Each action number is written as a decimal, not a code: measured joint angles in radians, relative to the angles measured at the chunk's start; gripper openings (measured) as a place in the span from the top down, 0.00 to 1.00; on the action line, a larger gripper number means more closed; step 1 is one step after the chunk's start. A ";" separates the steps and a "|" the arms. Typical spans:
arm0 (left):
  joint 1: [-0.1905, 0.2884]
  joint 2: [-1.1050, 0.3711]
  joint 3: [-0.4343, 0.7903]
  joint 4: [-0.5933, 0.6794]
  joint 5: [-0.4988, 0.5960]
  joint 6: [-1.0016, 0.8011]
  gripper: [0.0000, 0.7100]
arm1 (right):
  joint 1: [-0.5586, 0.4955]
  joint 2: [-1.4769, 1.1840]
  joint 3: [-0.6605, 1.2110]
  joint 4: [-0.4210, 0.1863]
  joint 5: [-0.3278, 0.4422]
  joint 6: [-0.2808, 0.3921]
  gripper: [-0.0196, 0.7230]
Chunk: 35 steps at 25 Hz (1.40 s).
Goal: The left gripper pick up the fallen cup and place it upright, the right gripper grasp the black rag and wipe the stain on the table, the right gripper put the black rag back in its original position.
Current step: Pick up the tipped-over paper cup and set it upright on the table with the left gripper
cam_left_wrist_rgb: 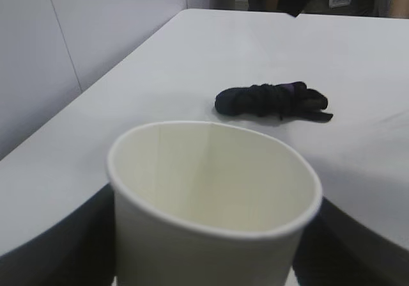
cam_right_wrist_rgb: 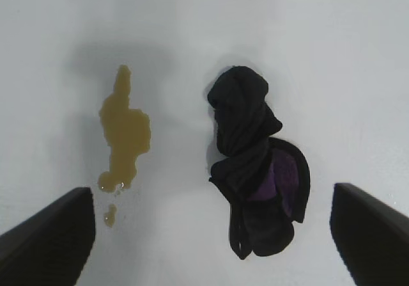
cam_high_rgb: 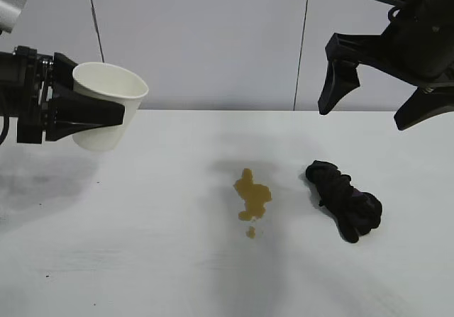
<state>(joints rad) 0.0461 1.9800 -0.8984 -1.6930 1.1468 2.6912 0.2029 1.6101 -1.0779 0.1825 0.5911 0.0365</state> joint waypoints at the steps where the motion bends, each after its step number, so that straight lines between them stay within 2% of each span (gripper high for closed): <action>1: 0.004 0.016 0.000 -0.001 0.000 0.013 0.32 | 0.000 0.000 0.000 0.000 -0.001 0.000 0.04; 9: 0.008 0.131 -0.034 -0.006 0.000 0.070 0.36 | 0.000 0.000 0.000 0.000 -0.006 0.000 0.04; 22: 0.008 0.236 -0.040 -0.013 -0.001 0.097 0.35 | 0.000 0.000 0.000 0.000 -0.006 0.000 0.04; 24: 0.008 0.242 -0.040 -0.013 -0.005 0.094 0.31 | 0.000 0.000 0.000 0.000 -0.006 0.000 0.04; 27: 0.008 0.242 -0.041 -0.016 -0.005 0.094 0.12 | 0.000 0.000 0.000 0.000 -0.006 0.000 0.04; 28: 0.008 0.242 -0.041 -0.016 -0.005 0.091 0.09 | 0.000 0.000 0.000 0.000 -0.006 0.000 0.04; 31: 0.008 0.238 -0.041 -0.016 -0.006 0.029 0.04 | 0.000 0.000 0.000 0.000 -0.006 0.000 0.04; 35: 0.008 0.169 -0.041 -0.014 -0.011 -0.102 0.03 | 0.000 0.000 0.000 0.000 -0.005 0.000 0.04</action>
<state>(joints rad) 0.0537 2.1488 -0.9398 -1.7067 1.1358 2.5895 0.2029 1.6101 -1.0779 0.1825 0.5860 0.0365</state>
